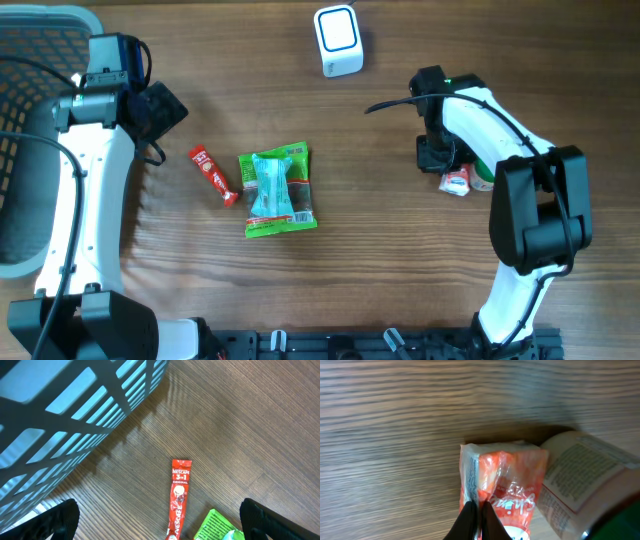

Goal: Scan the item barcode
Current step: 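Move the red-white packet right and place it beside the jar, then lower the right gripper onto the pile and grasp the light-blue packet, then lift the light-blue packet off the green bag and move it right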

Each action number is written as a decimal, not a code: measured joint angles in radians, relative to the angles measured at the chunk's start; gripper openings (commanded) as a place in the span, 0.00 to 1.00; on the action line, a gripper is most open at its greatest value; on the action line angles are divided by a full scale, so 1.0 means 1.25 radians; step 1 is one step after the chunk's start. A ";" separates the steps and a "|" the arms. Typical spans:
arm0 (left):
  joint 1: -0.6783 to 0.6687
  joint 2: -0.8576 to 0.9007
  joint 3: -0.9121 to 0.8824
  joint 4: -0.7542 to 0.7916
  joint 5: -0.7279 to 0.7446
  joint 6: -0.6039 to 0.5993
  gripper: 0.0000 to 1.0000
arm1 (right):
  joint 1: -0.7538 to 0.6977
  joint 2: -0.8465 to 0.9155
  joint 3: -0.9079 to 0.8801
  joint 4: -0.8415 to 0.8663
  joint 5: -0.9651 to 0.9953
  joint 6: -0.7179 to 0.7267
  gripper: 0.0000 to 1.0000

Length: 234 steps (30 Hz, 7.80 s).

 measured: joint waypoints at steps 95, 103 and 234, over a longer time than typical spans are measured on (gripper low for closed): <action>0.000 0.000 0.000 0.000 0.000 0.000 1.00 | 0.524 0.021 -0.067 0.635 -0.477 0.267 0.05; 0.000 0.000 0.000 0.000 0.000 0.000 1.00 | 0.520 -0.012 -0.073 0.631 -0.528 0.226 0.05; 0.000 0.000 0.000 0.000 0.000 0.000 1.00 | 0.209 -0.268 -0.381 0.797 -0.515 0.387 0.04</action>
